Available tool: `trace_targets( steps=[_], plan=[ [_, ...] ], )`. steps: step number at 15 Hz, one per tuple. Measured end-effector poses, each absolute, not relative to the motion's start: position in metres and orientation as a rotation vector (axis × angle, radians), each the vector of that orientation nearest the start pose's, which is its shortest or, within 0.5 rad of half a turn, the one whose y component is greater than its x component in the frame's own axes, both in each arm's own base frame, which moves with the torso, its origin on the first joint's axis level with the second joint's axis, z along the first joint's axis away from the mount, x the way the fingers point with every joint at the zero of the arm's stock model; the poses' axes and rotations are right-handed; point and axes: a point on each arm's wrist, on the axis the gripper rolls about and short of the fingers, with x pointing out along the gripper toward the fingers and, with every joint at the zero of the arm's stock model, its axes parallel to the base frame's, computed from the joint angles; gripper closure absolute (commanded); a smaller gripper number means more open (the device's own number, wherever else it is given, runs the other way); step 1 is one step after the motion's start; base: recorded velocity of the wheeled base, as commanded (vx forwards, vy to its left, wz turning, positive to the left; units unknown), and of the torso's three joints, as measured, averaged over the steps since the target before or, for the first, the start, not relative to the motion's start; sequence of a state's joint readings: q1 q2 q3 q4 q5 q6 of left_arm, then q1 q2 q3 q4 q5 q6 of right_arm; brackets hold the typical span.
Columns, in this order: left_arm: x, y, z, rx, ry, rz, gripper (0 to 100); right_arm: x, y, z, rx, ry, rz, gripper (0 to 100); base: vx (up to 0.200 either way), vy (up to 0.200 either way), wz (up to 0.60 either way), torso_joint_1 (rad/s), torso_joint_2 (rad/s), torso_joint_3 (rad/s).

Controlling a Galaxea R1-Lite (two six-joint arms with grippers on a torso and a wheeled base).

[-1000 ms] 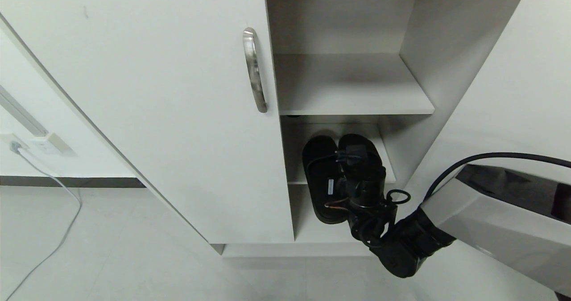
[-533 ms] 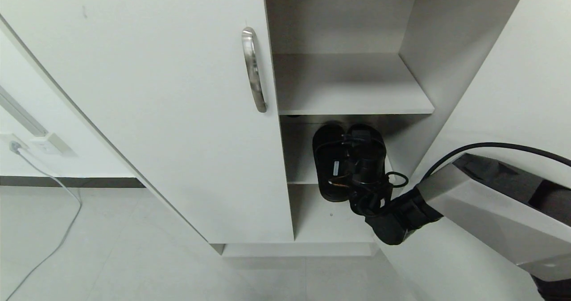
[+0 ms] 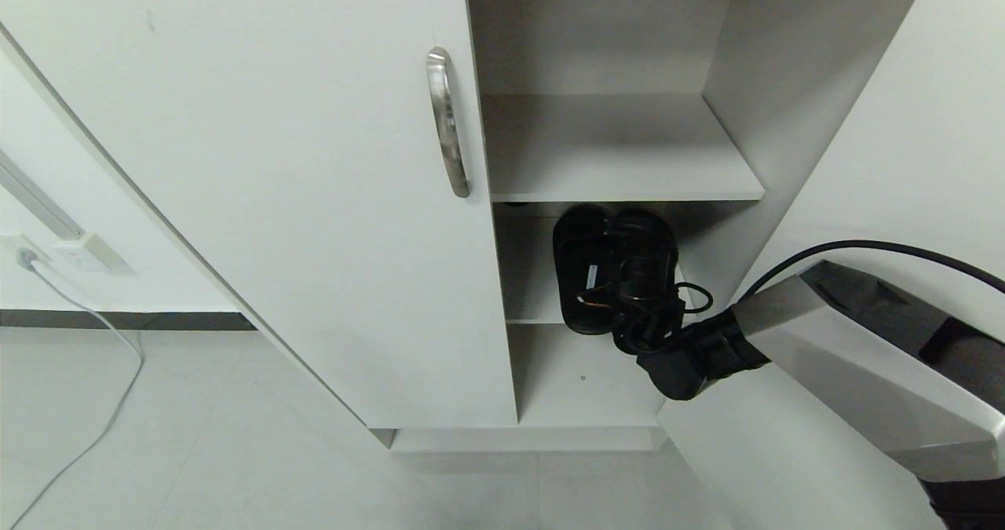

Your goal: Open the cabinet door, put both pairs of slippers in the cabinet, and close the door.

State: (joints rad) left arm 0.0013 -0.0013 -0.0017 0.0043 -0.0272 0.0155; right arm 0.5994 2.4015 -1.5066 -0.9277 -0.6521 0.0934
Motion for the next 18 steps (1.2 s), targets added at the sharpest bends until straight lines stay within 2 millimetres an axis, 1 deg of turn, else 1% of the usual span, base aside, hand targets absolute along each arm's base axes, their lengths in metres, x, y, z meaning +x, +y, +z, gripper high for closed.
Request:
trace_targets(
  steps=[2, 4, 13, 14, 18],
  plan=[
    [-0.023, -0.001, 0.075, 0.016, 0.001, -0.026, 100, 0.419, 0.265, 0.119, 0.135, -0.039, -0.059, 100, 0.0, 0.0, 0.0, 0.0, 0.0, 0.0],
    [-0.023, -0.001, 0.075, 0.016, 0.002, -0.026, 100, 0.424, 0.266, 0.117, 0.135, -0.038, -0.063, 100, 0.0, 0.0, 0.0, 0.0, 0.0, 0.0],
    [-0.023, -0.001, 0.075, 0.016, 0.001, -0.026, 100, 0.434, 0.27, 0.106, 0.134, -0.034, -0.068, 100, 0.0, 0.0, 0.0, 0.0, 0.0, 0.0],
    [-0.023, -0.001, 0.075, 0.016, 0.001, -0.026, 100, 0.435, 0.269, 0.105, 0.135, -0.034, -0.069, 0, 0.0, 0.0, 0.0, 0.0, 0.0, 0.0],
    [-0.023, -0.001, 0.075, 0.016, 0.002, -0.026, 100, 0.434, 0.268, 0.099, 0.124, -0.019, -0.071, 0, 0.0, 0.0, 0.0, 0.0, 0.0, 0.0]
  ],
)
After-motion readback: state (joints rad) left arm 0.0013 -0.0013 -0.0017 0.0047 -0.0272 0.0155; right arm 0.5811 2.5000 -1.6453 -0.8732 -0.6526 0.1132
